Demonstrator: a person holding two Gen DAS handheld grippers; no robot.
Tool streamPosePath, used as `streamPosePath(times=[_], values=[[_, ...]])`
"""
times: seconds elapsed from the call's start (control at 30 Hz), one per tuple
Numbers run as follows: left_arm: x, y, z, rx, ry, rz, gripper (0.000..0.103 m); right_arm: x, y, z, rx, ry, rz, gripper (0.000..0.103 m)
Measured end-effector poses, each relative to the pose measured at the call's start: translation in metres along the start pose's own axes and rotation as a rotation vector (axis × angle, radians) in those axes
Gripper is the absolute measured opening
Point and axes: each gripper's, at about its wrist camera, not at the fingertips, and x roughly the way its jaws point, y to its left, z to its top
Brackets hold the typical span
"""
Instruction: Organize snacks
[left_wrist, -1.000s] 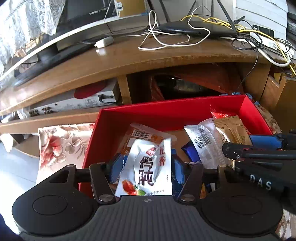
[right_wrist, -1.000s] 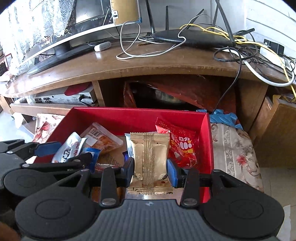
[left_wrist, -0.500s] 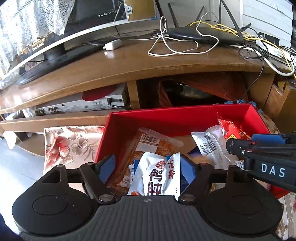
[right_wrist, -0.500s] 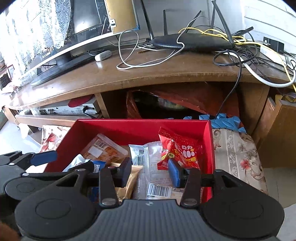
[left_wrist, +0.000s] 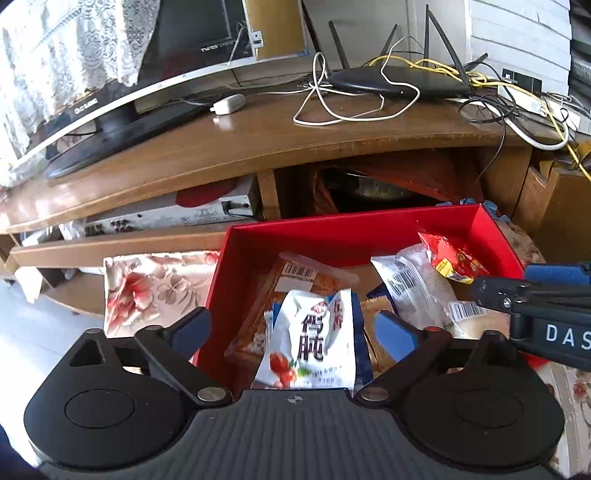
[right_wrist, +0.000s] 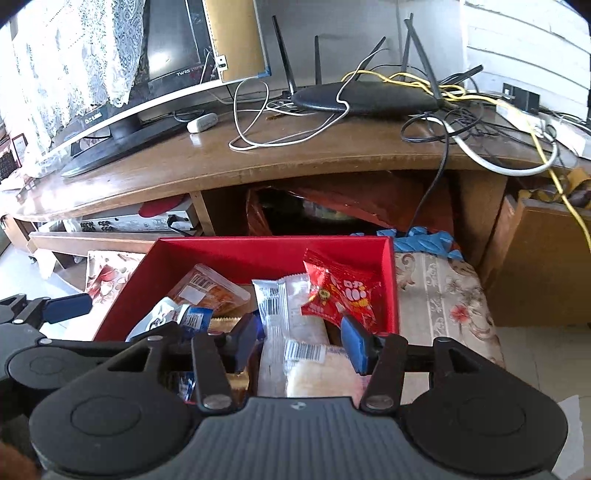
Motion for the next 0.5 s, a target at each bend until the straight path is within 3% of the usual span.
streamPosePath(times=[0.5], values=[[-0.041,-0.001,-0.048,0.016,0.003,0.016,0.103,-0.047,0.002,-0.050,0.028,0.061,-0.024,0.058]])
